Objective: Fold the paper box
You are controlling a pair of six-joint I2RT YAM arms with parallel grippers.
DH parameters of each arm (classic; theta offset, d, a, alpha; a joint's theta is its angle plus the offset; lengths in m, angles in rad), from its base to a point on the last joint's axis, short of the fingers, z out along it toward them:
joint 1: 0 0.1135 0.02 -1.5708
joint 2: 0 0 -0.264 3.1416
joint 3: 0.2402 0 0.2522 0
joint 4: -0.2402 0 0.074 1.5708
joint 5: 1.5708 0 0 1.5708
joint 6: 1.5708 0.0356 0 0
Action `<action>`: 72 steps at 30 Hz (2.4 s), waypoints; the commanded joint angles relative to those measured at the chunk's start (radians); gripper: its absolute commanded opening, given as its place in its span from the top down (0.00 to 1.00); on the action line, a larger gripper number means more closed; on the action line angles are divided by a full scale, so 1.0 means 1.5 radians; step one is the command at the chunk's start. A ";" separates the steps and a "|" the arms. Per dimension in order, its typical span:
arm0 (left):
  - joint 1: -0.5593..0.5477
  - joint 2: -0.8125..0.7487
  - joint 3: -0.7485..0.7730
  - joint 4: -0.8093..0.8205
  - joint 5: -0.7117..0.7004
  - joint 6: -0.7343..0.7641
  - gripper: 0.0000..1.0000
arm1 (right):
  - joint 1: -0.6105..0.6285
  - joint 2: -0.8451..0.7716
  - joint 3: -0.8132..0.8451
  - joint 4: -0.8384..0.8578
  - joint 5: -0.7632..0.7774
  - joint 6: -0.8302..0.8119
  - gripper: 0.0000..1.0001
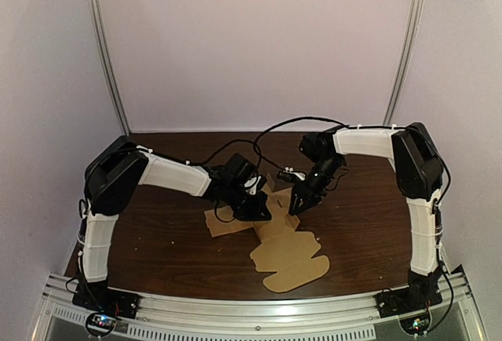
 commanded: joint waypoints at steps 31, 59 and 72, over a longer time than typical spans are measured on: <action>0.016 0.008 -0.084 0.102 0.009 -0.035 1.00 | 0.022 0.111 -0.085 0.087 -0.008 0.079 0.77; -0.029 -0.290 -0.265 -0.087 -0.150 0.068 1.00 | 0.016 0.125 -0.106 0.109 -0.013 0.092 0.88; -0.059 -0.153 -0.137 -0.051 -0.085 0.087 1.00 | 0.015 0.130 -0.097 0.100 -0.014 0.091 0.88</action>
